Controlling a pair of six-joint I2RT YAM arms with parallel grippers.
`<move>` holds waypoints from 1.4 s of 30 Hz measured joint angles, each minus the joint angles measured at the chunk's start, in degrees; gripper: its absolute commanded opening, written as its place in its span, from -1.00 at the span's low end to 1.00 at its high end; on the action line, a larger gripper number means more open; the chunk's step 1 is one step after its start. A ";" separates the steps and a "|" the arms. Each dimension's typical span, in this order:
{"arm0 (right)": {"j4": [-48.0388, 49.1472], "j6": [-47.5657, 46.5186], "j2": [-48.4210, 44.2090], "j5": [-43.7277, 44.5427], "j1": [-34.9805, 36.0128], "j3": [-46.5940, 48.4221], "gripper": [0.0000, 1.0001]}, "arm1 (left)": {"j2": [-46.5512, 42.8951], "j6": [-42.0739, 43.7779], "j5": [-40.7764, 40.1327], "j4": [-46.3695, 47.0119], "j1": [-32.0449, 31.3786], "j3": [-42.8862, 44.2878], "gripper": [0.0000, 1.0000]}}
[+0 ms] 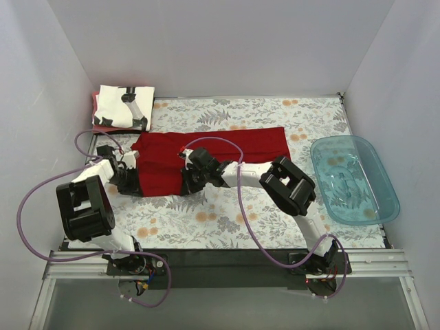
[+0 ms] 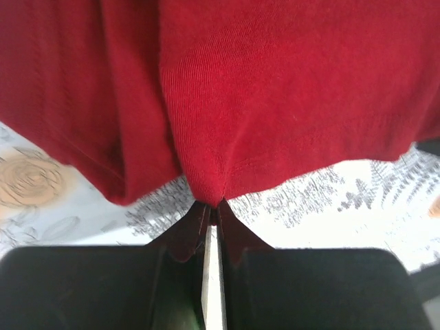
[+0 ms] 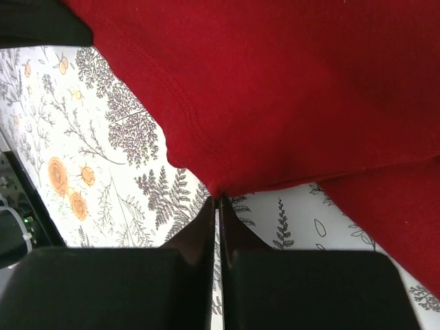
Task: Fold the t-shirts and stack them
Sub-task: Fold the tshirt
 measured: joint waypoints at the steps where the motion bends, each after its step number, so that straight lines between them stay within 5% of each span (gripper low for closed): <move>1: -0.17 -0.74 0.00 -0.07 -0.09 0.15 -0.97 | 0.00 -0.02 0.07 -0.76 -0.02 0.13 -1.00; 15: -1.09 -11.89 -0.68 -3.56 -3.45 4.96 -0.97 | 0.33 -2.49 6.67 -13.16 -0.02 19.98 -1.00; 28: -0.04 -19.37 7.58 -4.87 -12.81 24.87 -0.97 | 20.15 -10.51 12.13 -5.84 -0.33 36.44 -1.00; 42: 0.02 -21.22 15.08 -5.31 -13.97 27.71 -0.97 | 30.21 -14.12 12.41 -0.04 -2.12 44.68 -1.00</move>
